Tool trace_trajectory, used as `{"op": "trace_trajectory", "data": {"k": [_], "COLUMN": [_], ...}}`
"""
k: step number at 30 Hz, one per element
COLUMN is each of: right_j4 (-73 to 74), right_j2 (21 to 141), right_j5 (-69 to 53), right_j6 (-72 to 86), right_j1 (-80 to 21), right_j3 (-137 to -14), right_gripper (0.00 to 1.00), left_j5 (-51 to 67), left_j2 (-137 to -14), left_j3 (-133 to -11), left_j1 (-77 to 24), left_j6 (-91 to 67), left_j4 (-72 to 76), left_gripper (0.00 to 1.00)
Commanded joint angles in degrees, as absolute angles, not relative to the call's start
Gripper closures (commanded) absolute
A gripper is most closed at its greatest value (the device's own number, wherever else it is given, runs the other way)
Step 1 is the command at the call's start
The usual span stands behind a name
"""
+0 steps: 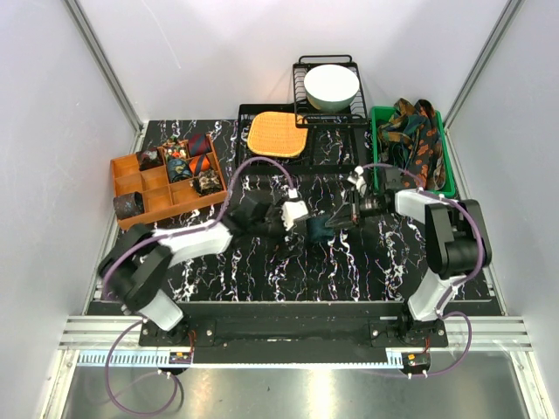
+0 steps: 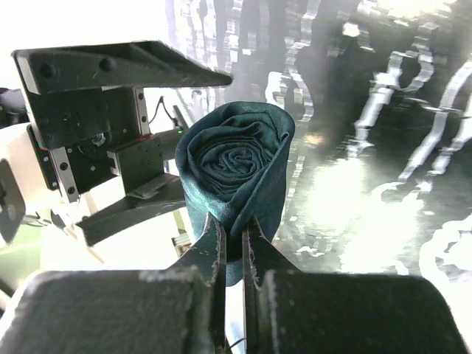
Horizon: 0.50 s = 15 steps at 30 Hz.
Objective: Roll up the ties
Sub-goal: Pick up the tie at the center of the board, then place the tie in the storage box.
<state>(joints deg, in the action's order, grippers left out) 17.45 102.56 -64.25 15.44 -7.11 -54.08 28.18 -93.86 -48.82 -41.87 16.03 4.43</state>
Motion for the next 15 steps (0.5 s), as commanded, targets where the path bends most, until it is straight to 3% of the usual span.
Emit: {"op": "trace_trajectory", "data": {"k": [1,6,12,15], "right_j4": [18.72,18.99,18.9,18.81], "right_j2": [95.02,88.08,82.1,79.38], "right_j5": [-68.55,-71.97,-75.93,-76.9], "right_j6": [16.87,22.14,26.72,27.6], "right_j1": [-7.38,-7.29,-7.38,-7.73], "right_j3": [-54.32,-55.54,-58.01,-58.8], "right_gripper": [1.0,1.0,1.0,1.0], "left_j5": [28.74,27.68,41.13,42.88], "left_j2": [-80.53,-69.1,-61.45,-59.15], "left_j3": [-42.99,-42.97,-52.2,-54.92], "left_j1": [-40.61,-38.68,-35.69,-32.97], "left_j6": [13.1,4.94,13.69,5.95], "left_j4": [15.9,9.89,-13.07,-16.59], "left_gripper": [0.01,0.01,0.01,0.01]}}
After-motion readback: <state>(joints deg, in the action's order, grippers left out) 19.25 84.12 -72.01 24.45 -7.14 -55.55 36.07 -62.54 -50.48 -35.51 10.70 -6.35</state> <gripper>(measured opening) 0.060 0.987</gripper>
